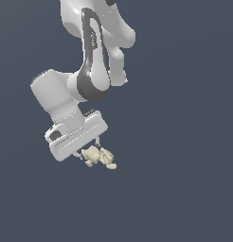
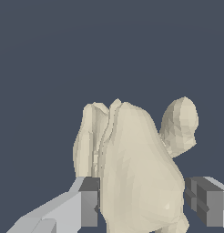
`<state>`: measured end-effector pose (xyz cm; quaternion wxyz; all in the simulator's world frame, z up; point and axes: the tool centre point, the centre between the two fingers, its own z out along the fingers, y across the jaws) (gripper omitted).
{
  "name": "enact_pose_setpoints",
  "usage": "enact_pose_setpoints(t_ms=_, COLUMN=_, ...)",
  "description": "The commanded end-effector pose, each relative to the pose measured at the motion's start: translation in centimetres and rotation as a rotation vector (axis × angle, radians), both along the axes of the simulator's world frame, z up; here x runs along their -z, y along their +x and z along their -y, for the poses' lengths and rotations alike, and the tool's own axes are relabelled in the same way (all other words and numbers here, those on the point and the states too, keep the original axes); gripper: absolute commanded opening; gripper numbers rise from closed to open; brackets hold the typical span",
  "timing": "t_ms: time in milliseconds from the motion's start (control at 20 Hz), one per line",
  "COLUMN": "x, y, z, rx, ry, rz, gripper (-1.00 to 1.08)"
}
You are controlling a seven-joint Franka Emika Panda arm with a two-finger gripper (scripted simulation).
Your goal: Pick up the object and move it to a goal position.
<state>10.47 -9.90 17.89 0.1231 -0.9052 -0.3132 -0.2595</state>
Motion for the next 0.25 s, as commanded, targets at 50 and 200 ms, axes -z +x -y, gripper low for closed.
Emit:
enact_pose_setpoints(t_ms=50, x=-0.34, y=0.06, z=0.06, rx=0.007, ry=-0.003, rz=0.018, gripper=-1.0)
enact_pose_setpoints(t_ms=200, x=-0.4, y=0.09, z=0.04, rx=0.007, ry=-0.002, rz=0.021, gripper=-1.0)
